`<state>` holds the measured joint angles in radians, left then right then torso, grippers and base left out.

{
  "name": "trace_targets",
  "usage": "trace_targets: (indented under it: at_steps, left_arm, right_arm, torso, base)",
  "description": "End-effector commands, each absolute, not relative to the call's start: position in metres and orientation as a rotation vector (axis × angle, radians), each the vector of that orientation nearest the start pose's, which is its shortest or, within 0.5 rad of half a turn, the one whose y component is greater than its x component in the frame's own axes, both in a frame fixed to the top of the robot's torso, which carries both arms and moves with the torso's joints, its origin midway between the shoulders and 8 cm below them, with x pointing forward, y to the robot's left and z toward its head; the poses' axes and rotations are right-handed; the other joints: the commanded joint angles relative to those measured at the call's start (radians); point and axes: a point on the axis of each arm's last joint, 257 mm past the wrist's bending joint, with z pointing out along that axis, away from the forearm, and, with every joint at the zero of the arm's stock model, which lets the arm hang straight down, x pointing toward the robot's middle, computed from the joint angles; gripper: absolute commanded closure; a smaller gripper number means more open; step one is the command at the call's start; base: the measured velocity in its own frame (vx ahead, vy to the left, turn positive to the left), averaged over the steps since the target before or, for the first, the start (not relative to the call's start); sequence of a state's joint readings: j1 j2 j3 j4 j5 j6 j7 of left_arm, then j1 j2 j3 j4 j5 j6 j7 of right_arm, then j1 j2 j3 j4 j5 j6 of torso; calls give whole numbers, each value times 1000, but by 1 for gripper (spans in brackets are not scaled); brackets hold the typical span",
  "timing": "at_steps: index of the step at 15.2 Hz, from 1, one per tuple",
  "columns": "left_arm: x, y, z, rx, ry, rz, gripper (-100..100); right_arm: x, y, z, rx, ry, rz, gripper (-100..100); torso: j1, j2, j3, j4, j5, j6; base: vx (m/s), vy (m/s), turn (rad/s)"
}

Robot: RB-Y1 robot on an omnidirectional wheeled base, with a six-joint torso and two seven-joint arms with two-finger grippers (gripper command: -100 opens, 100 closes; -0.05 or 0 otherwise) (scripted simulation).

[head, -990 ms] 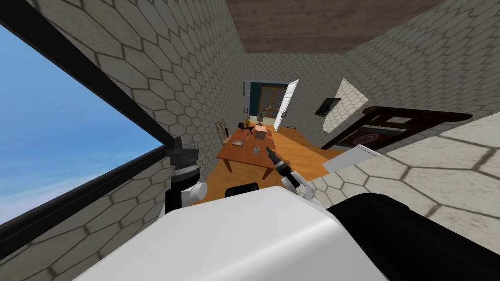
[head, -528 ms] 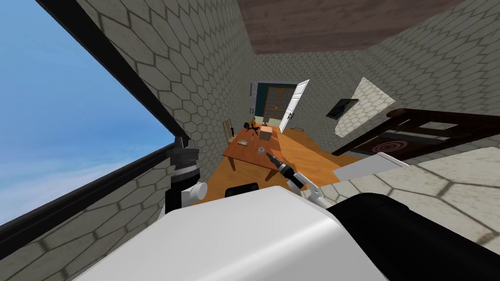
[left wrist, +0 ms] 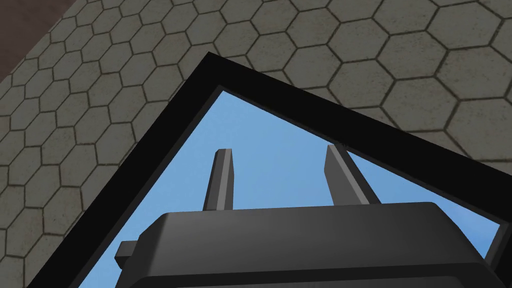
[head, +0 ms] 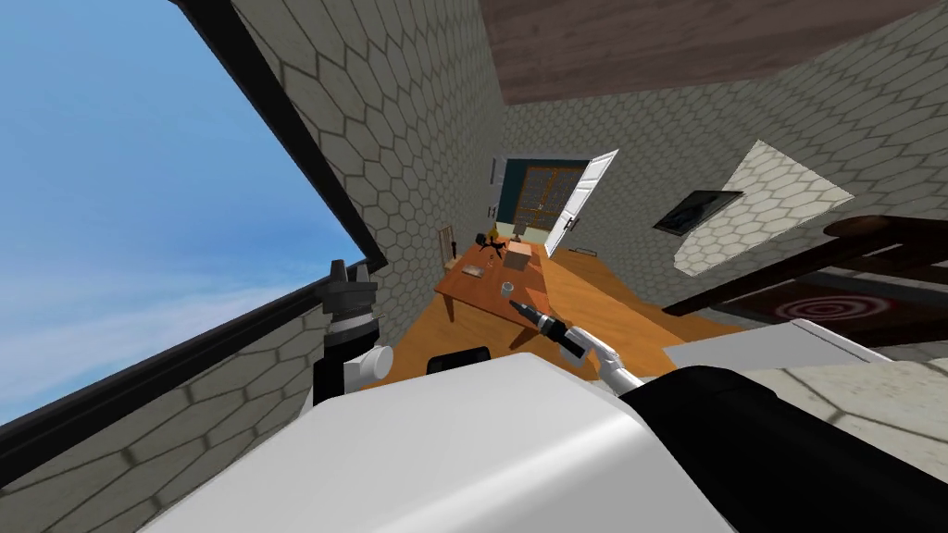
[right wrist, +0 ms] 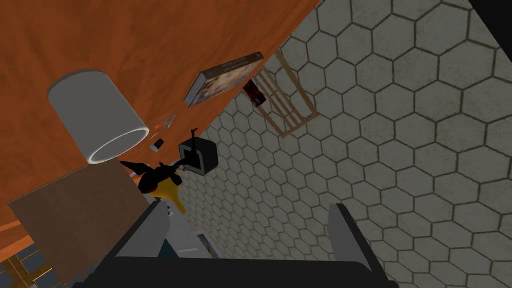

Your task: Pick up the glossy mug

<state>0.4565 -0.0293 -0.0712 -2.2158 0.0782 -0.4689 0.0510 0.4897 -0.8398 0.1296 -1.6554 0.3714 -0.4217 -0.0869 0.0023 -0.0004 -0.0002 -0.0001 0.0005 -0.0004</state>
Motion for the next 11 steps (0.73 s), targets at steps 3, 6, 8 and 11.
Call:
trace_targets:
  at_steps: [3, 6, 8, 11]
  left_arm:
    - [367, 264, 4, -802, 565, -1473, 0]
    - [367, 264, 4, -802, 565, -1473, 0]
    - [367, 264, 4, -802, 565, -1473, 0]
    - [367, 264, 4, -802, 565, -1473, 0]
  right_arm:
    - [338, -378, -337, 170, 2026, 602, -100]
    - [315, -415, -367, 71, 2150, 478, -100]
    - [314, -424, -368, 62, 2164, 456, -100]
    - [287, -465, -392, -37, 2282, 331, -100]
  torso:
    - [1, -1, 0, 0, 0, 0]
    - [-1, -1, 0, 0, 0, 0]
    - [-1, -1, -1, 0, 0, 0]
    - [-1, -2, -1, 0, 0, 0]
  base:
    - [18, 47, 234]
    - [22, 35, 259]
    - [32, 27, 195]
    - [41, 34, 260]
